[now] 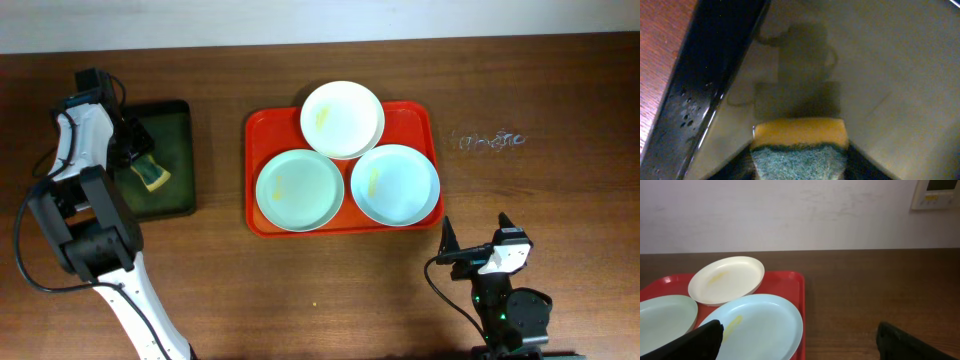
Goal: Clean dirty plates on tray and stack at the side
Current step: 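Reach the left gripper down to the sponge in the black tray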
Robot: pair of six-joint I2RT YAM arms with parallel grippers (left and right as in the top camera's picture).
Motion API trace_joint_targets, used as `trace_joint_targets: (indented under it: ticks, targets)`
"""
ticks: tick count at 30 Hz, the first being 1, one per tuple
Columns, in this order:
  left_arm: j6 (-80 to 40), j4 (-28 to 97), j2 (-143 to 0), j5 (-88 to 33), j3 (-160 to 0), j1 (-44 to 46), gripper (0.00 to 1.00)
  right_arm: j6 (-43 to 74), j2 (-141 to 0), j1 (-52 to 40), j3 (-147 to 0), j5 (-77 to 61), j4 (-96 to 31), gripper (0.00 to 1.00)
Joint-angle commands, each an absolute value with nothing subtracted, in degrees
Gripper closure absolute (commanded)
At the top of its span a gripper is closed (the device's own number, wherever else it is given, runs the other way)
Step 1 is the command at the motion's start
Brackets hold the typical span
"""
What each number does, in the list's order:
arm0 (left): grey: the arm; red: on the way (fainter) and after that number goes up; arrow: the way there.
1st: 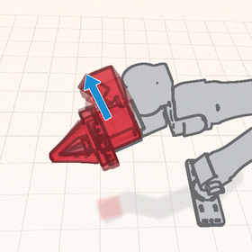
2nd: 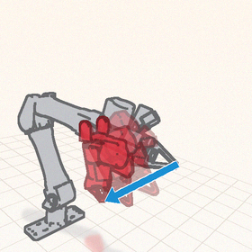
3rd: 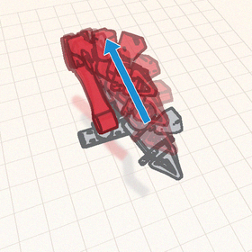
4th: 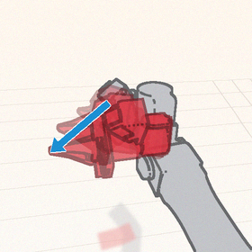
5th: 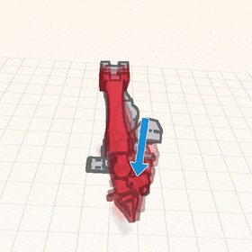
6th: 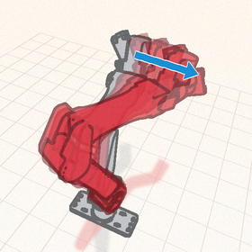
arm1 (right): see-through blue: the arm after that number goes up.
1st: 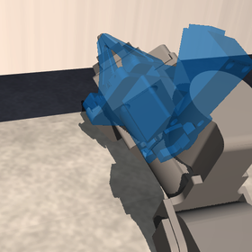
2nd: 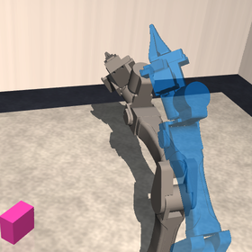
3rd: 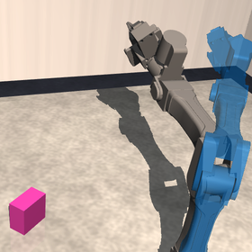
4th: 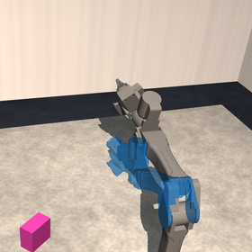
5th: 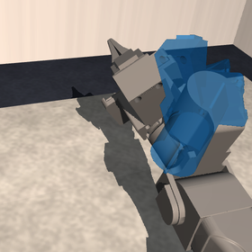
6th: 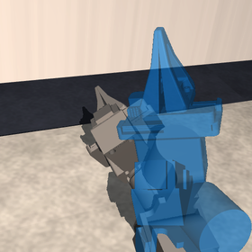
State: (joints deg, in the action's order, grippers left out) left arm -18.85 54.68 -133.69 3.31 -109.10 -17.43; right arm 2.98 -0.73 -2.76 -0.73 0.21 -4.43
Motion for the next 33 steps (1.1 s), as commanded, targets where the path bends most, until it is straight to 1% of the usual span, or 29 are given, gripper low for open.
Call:
trace_joint_targets:
  ticks: [1, 4, 5, 6, 9, 12, 13, 15, 16, 17, 18, 19, 21, 22, 23, 24, 29, 30, 31, 32, 33]
  targets:
    - [-18.8, 54.9, -134.1, 3.9, -109.4, -17.8, 1.0, 3.2, -0.3, -2.5, -0.3, 0.7, -4.7, 0.02]
    - [-18.8, 56.7, -133.9, 3.9, -110.4, -17.8, 1.0, 3.2, -0.3, -2.5, -0.3, 0.7, -4.7, 0.02]
    - [-18.8, 57.4, -133.9, 3.9, -110.7, -17.8, 0.87, 3.2, -0.3, -2.5, -0.3, 0.7, -4.7, 0.02]
    - [-18.8, 58.4, -133.9, 3.9, -110.7, -17.8, 0.01, 3.2, -0.3, -2.5, -0.3, 0.7, -4.7, 0.02]
    - [-18.8, 61.8, -134.0, 3.9, -110.7, -17.8, 0.01, 3.2, -0.3, -2.5, -0.3, 0.7, -4.7, 0.01]
    - [-18.8, 60.0, -134.2, 3.9, -108.9, -17.8, 0.0, 3.2, -0.3, -2.5, -0.3, 0.7, -4.7, 0.02]
    - [-18.8, 59.2, -134.2, 3.9, -108.2, -17.8, 0.02, 3.2, -0.3, -2.5, -0.3, 0.7, -4.7, 0.02]
    - [-18.8, 57.6, -134.2, 3.9, -107.0, -17.8, 0.16, 3.2, -0.3, -2.5, -0.3, 0.7, -4.7, 0.02]
    - [-18.8, 57.1, -134.2, 3.9, -106.7, -17.8, 0.4, 3.2, -0.3, -2.5, -0.3, 0.7, -4.7, 0.02]
    - [-18.8, 56.8, -134.2, 3.9, -106.6, -17.8, 0.71, 3.2, -0.3, -2.5, -0.3, 0.7, -4.7, 0.02]
    - [-18.8, 56.7, -134.2, 3.9, -106.6, -17.8, 0.99, 3.2, -0.3, -2.5, -0.3, 0.7, -4.7, 0.02]
    - [-18.8, 56.6, -134.2, 3.9, -106.6, -17.8, 1.0, 3.2, -0.3, -2.5, -0.3, 0.7, -4.7, 0.02]
    - [-18.8, 56.6, -134.2, 3.9, -106.6, -17.8, 0.99, 3.2, -0.3, -2.5, -0.3, 0.7, -4.7, 0.01]
    - [-18.8, 56.4, -134.2, 3.9, -106.7, -17.8, 0.63, 3.2, -0.3, -2.5, -0.3, 0.7, -4.7, 0.02]
    - [-18.8, 56.4, -134.2, 3.9, -106.7, -17.8, 0.11, 3.2, -0.3, -2.5, -0.3, 0.7, -4.7, 0.02]
    - [-18.8, 57.0, -134.2, 3.9, -106.7, -17.8, 0.01, 3.2, -0.3, -2.5, -0.3, 0.7, -4.7, 0.02]
    - [-18.8, 62.8, -134.2, -2.0, -106.7, -17.8, 0.01, 3.2, -0.3, -2.5, -0.3, 0.7, -4.7, 0.02]
    - [-18.8, 63.4, -134.2, -3.6, -106.7, -17.8, 0.09, 3.2, -0.3, -2.5, -0.3, 0.7, -4.7, 0.02]
    - [-18.8, 63.5, -134.2, -3.9, -106.7, -17.8, 0.39, 3.2, -0.3, -2.5, -0.3, 0.7, -4.7, 0.02]
    - [-18.8, 63.5, -134.2, -3.8, -106.7, -17.8, 0.75, 3.2, -0.3, -2.5, -0.3, 0.7, -4.7, 0.02]
    - [-18.8, 63.1, -134.2, -3.6, -106.7, -17.8, 1.0, 3.2, -0.3, -2.5, -0.3, 0.7, -4.7, 0.01]
